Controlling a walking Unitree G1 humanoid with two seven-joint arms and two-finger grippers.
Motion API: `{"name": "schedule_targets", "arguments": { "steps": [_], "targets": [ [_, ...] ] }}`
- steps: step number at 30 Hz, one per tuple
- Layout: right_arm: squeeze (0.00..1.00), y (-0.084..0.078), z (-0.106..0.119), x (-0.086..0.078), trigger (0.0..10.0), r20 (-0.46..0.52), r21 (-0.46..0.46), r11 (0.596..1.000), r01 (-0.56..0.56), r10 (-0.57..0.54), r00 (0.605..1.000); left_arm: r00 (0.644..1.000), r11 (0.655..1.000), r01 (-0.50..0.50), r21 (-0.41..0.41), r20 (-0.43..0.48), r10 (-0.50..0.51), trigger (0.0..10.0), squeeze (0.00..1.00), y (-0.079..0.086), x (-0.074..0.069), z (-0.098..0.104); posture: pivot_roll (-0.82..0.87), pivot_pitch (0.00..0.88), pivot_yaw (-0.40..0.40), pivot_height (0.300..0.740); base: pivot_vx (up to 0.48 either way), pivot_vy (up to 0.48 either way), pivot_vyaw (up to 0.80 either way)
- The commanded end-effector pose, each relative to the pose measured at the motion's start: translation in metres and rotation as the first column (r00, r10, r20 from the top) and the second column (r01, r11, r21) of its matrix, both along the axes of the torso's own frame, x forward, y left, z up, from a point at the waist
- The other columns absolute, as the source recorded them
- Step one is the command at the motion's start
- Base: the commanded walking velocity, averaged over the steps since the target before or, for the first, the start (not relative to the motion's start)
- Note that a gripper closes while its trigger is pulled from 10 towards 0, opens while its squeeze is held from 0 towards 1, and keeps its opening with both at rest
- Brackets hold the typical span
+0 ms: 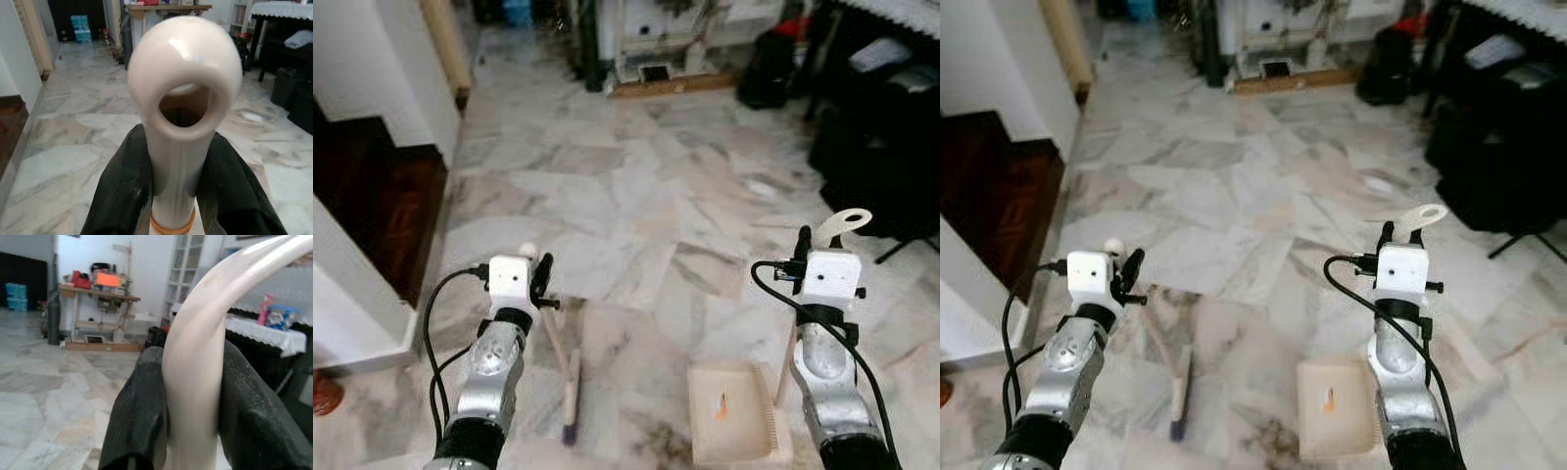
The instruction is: Sweep floor
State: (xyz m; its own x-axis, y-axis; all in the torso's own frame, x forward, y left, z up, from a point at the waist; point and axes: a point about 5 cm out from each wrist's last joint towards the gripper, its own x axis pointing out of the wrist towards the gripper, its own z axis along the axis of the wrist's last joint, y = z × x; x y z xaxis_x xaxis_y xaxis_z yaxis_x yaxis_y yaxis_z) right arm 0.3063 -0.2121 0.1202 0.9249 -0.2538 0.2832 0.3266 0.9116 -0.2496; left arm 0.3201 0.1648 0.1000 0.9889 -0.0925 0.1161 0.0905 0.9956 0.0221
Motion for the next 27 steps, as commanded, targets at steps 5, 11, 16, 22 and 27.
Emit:
{"name": "schedule_targets", "arguments": {
  "steps": [5,11,16,22,27],
  "targets": [
    [0.00,0.0131,0.0147,0.0057,10.0,0.063,-0.004,0.999,-0.050,0.050,0.997,0.999,0.999,-0.016,0.034,0.052,0.014,10.0,0.00,0.0064,0.0032,0.0130,-0.02,0.043,0.054,0.740,0.000,0.000,0.00],
    [0.00,0.0148,0.0137,0.0051,10.0,0.061,-0.002,0.998,-0.061,0.061,0.996,0.998,0.999,-0.015,0.030,0.054,0.014,10.0,0.00,0.0062,0.0026,0.0131,-0.01,0.046,0.051,0.740,0.268,0.000,0.00],
    [0.00,0.0149,0.0142,0.0046,10.0,0.063,-0.001,0.998,-0.060,0.060,0.996,0.998,0.999,-0.011,0.033,0.054,0.009,10.0,0.00,0.0052,0.0019,0.0130,-0.02,0.050,0.054,0.740,0.324,0.000,0.00],
    [0.00,0.0154,0.0135,0.0048,10.0,0.056,0.002,0.998,-0.065,0.064,0.996,0.998,0.999,-0.009,0.032,0.055,0.007,10.0,0.00,0.0053,0.0018,0.0135,-0.02,0.054,0.057,0.740,0.334,0.000,0.00],
    [0.00,0.0168,0.0125,0.0044,10.0,0.047,-0.021,0.997,-0.073,0.074,0.996,0.998,0.999,-0.012,0.033,0.056,0.010,10.0,0.00,0.0073,0.0020,0.0141,-0.02,0.062,0.058,0.740,0.346,0.000,0.00]
  ]
}}
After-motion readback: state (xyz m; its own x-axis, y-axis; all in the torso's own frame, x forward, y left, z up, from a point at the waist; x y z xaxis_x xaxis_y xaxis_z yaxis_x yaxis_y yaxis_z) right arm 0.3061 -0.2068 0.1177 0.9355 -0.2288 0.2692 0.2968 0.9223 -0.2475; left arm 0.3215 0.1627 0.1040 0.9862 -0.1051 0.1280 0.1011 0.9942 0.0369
